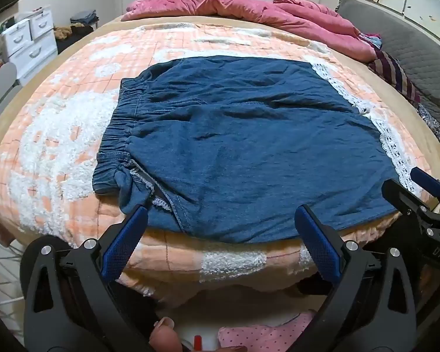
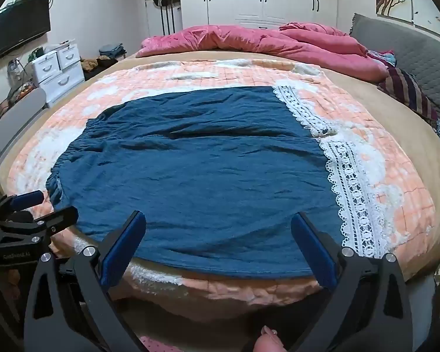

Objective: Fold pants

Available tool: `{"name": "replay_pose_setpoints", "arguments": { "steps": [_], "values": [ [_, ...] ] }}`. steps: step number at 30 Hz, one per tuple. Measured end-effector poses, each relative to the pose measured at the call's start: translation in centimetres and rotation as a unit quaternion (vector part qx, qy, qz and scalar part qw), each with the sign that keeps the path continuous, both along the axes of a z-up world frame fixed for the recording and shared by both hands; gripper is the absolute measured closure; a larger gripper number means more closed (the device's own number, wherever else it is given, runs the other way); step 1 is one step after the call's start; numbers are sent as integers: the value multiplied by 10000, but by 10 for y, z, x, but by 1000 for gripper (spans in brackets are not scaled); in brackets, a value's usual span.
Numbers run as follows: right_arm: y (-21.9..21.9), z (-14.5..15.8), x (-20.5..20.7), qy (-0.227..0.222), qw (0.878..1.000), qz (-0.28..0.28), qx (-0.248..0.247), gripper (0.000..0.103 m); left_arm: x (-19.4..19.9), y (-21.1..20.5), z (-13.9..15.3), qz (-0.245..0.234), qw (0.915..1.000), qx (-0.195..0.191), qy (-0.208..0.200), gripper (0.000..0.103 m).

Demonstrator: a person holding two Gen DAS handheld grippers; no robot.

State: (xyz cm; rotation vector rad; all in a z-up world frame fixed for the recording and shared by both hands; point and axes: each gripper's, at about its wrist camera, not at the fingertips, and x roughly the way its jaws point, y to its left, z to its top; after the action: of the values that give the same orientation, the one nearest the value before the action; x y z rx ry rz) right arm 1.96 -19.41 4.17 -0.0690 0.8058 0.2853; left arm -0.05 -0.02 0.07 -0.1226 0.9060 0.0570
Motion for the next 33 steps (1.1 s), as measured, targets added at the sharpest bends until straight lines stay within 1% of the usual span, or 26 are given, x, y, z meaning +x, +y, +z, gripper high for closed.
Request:
{"name": "replay_pose_setpoints", "arguments": {
  "steps": [1, 7, 8, 14, 22, 33],
  "values": [
    [2, 0, -1, -5, 10000, -10, 2, 4, 0, 1, 0, -25, 10000, -42, -8, 8],
    [1, 2, -3, -7, 10000, 9, 72, 4, 1, 1, -2, -14, 10000, -1, 48, 8],
    [1, 3, -3, -7, 10000, 7, 76, 4, 0, -3, 5, -29, 10000, 12, -23, 8],
    [0, 10, -3, -1, 10000, 2, 40, 4, 2, -6, 10, -48, 10000, 20, -40, 8],
    [2, 5, -5, -61, 10000, 13, -9, 4, -1, -3, 6, -69, 9999, -36, -82, 8],
    [3, 5, -6, -71, 10000, 29, -23, 4, -2, -4, 9, -76, 9999, 20, -146, 8]
  ]
}}
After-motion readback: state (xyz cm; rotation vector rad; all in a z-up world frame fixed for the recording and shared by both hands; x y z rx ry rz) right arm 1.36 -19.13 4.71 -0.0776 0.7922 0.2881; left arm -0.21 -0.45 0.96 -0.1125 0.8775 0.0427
